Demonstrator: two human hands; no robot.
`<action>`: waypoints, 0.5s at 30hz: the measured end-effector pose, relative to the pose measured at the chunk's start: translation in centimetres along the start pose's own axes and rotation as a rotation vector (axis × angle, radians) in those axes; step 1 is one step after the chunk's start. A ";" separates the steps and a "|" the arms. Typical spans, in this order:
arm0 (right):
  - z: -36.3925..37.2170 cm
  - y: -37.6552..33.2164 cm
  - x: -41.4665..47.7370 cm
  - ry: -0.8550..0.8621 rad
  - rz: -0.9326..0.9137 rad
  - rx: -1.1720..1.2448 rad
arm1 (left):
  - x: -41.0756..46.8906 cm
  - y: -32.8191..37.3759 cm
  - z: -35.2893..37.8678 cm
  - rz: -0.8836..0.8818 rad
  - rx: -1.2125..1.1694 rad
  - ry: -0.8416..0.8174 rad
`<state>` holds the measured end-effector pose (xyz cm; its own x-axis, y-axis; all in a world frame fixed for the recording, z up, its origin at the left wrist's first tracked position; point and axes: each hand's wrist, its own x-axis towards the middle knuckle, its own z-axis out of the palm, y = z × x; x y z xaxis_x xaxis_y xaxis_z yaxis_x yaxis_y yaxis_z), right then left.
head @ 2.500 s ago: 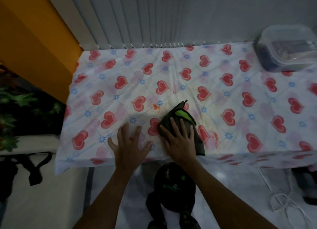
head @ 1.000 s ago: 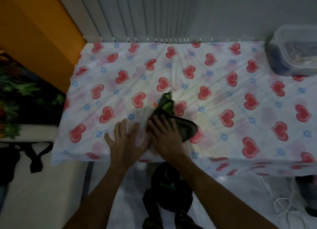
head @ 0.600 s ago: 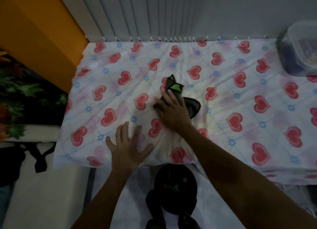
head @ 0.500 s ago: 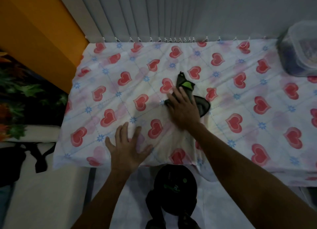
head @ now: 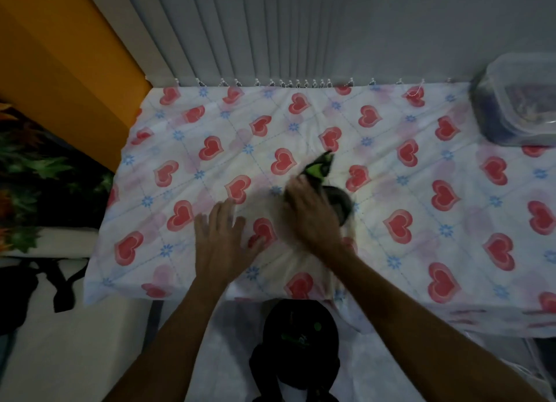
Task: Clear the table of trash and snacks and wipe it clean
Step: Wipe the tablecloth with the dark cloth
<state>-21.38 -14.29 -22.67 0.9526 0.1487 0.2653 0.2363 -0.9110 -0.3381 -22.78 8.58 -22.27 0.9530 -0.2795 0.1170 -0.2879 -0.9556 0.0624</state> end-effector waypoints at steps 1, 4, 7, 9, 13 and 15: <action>0.6 -1.8 0.1 -0.019 -0.060 0.025 | 0.7 0.3 0.1 0.037 -0.068 -0.002; 2.4 -5.2 0.9 -0.139 -0.221 0.032 | 1.5 0.4 0.4 0.046 -0.156 -0.071; 3.2 -4.5 1.4 -0.315 -0.172 -0.046 | 1.5 -0.1 0.8 0.035 -0.123 -0.091; 2.9 -2.7 1.5 -0.348 -0.107 -0.083 | 1.4 -0.3 1.1 0.037 -0.132 -0.097; 1.3 1.3 0.7 -0.247 0.080 -0.140 | 1.0 -0.2 1.8 0.034 -0.114 -0.115; 0.2 3.8 -0.3 -0.206 0.201 -0.174 | 1.1 -0.3 2.0 0.032 -0.104 -0.107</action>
<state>-20.69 -17.74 -24.26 0.9997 0.0180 0.0147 0.0205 -0.9794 -0.2011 -21.49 8.36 -24.14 0.9460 -0.3238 0.0143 -0.3217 -0.9327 0.1630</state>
